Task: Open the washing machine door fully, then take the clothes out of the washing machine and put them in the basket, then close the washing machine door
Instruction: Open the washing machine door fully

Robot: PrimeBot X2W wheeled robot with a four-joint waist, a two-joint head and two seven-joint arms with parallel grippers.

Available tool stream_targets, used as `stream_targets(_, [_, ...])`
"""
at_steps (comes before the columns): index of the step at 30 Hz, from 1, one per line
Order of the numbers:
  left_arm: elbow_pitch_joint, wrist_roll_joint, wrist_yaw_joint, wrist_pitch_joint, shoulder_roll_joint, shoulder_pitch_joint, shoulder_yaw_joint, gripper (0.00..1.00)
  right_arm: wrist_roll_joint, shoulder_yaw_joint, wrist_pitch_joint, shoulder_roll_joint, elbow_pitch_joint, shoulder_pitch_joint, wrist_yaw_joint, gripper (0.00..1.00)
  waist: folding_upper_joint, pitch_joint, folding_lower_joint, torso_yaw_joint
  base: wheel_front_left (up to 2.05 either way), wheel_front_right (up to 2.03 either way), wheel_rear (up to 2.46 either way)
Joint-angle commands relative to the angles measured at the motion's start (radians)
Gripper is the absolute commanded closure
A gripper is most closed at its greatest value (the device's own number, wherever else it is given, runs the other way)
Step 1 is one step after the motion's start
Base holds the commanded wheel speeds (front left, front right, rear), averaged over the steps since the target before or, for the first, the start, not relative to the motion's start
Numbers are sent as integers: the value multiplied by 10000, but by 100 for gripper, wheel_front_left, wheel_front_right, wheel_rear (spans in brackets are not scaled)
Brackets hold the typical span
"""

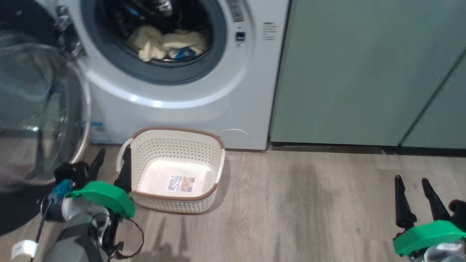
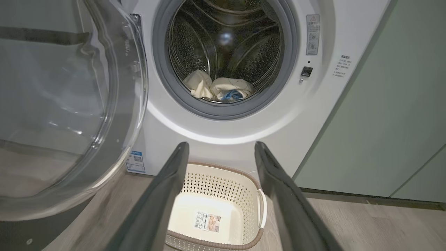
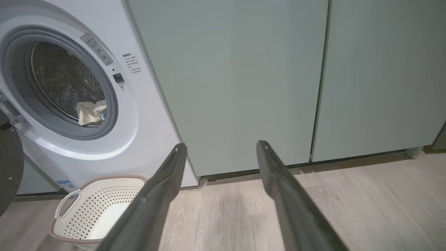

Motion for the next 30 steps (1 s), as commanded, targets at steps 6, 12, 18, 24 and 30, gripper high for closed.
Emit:
stream_targets(6, [-299, -216, -10, -63, 575, -57, -39, 0, -103, 168, -95, -221, -433, -118, 6, 0, 0, -203, 0, -611, 0, 0, 0])
stream_targets(12, [-346, 42, 10, -63, 571, 81, 57, 0, -169, 137, -95, -220, -476, -42, 6, 0, 0, -270, 0, -740, 0, 0, 0])
stream_targets(18, [-364, 8, 32, -63, 395, 62, 417, 0, -339, 206, -95, -231, -542, -12, 6, 0, 0, -316, 0, -775, 0, 0, 0])
stream_targets(24, [-172, -10, 17, -63, 348, 34, 577, 0, -488, 270, -95, -264, -634, 14, 6, 0, 0, -356, 0, -728, 0, 0, 0])
stream_targets(30, [22, -91, 4, -63, 341, -43, 628, 0, -579, 312, -95, -280, -678, 57, 6, 0, 0, -380, 0, -665, 0, 0, 0])
